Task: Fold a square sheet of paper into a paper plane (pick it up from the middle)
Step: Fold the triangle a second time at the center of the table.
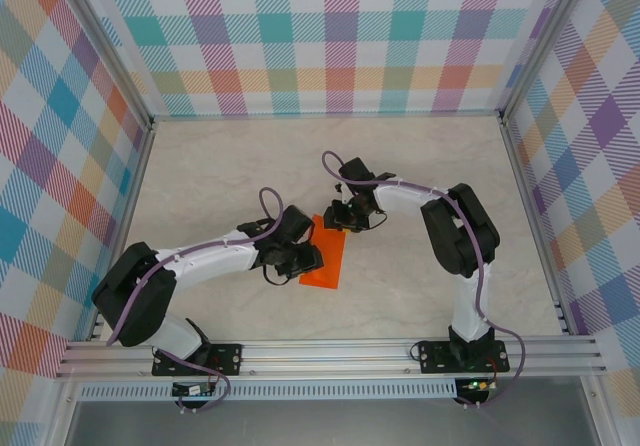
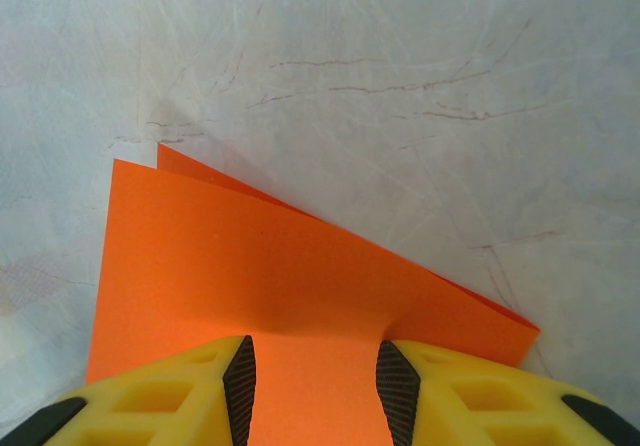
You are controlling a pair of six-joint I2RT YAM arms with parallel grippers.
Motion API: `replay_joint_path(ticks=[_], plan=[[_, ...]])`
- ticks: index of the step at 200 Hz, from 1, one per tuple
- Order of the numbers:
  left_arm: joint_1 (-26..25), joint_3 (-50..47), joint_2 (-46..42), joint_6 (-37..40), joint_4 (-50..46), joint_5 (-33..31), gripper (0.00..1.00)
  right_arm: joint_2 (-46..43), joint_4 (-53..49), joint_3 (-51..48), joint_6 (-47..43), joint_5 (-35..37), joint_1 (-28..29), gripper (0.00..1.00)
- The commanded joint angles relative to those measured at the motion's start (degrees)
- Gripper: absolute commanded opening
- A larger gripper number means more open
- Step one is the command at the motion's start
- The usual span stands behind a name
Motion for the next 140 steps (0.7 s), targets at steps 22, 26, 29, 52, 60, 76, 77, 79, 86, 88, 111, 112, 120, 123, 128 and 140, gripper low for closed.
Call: replay_joint_path(ticks=[22, 26, 29, 52, 60, 76, 77, 79, 86, 88, 111, 112, 120, 123, 128, 140], plan=[[1.70, -1.07, 1.06, 5.52, 10.90, 2.52, 0.50, 4.84, -2.82, -2.87, 0.10, 3.42, -0.20, 0.42], [1.91, -1.23, 1.14, 6.06, 11.47, 2.66, 0.51, 4.76, -2.76, -2.88, 0.04, 3.41, -0.25, 0.42], [2.05, -1.27, 1.15, 6.35, 11.90, 2.86, 0.51, 4.72, -2.82, -2.88, 0.02, 3.39, -0.21, 0.42], [3.61, -1.48, 1.39, 9.42, 13.92, 4.05, 0.56, 4.85, -2.87, -2.88, 0.08, 3.29, -0.23, 0.42], [4.22, -1.70, 1.61, 10.19, 14.69, 4.67, 0.57, 4.84, -2.82, -2.80, 0.10, 3.29, -0.30, 0.42], [5.16, -2.18, 2.06, 10.71, 16.35, 5.93, 0.59, 4.84, -2.82, -2.71, 0.05, 3.21, -0.25, 0.42], [5.21, -2.21, 2.13, 10.71, 16.39, 6.06, 0.59, 4.86, -2.82, -2.71, 0.03, 3.21, -0.25, 0.42], [5.25, -2.29, 2.23, 10.75, 16.59, 6.17, 0.59, 4.88, -2.82, -2.71, 0.08, 3.25, -0.25, 0.42], [5.43, -2.41, 2.54, 10.60, 16.85, 6.84, 0.59, 4.89, -2.98, -2.59, 0.06, 3.29, -0.25, 0.42], [5.44, -2.45, 2.66, 10.52, 16.93, 7.00, 0.59, 4.89, -2.99, -2.61, 0.09, 3.29, -0.23, 0.42], [5.45, -4.39, 2.93, 8.69, 19.24, 9.92, 0.58, 4.80, -3.09, -2.66, 0.09, 3.32, -0.25, 0.42], [5.45, -4.50, 2.87, 8.60, 19.37, 10.00, 0.58, 4.80, -3.13, -2.68, 0.05, 3.30, -0.25, 0.42], [5.44, -5.72, 2.43, 7.84, 20.16, 10.63, 0.58, 4.78, -3.12, -2.65, 0.10, 3.22, -0.29, 0.42], [5.44, -6.16, 2.27, 7.55, 20.38, 10.75, 0.57, 4.75, -3.02, -2.62, 0.12, 3.22, -0.26, 0.42], [5.40, -6.81, 1.85, 7.02, 20.67, 10.93, 0.57, 4.86, -3.07, -2.62, 0.18, 3.18, -0.25, 0.42], [5.29, -8.90, 0.55, 5.53, 21.47, 11.37, 0.56, 4.89, -3.01, -2.53, 0.19, 3.08, -0.25, 0.42]])
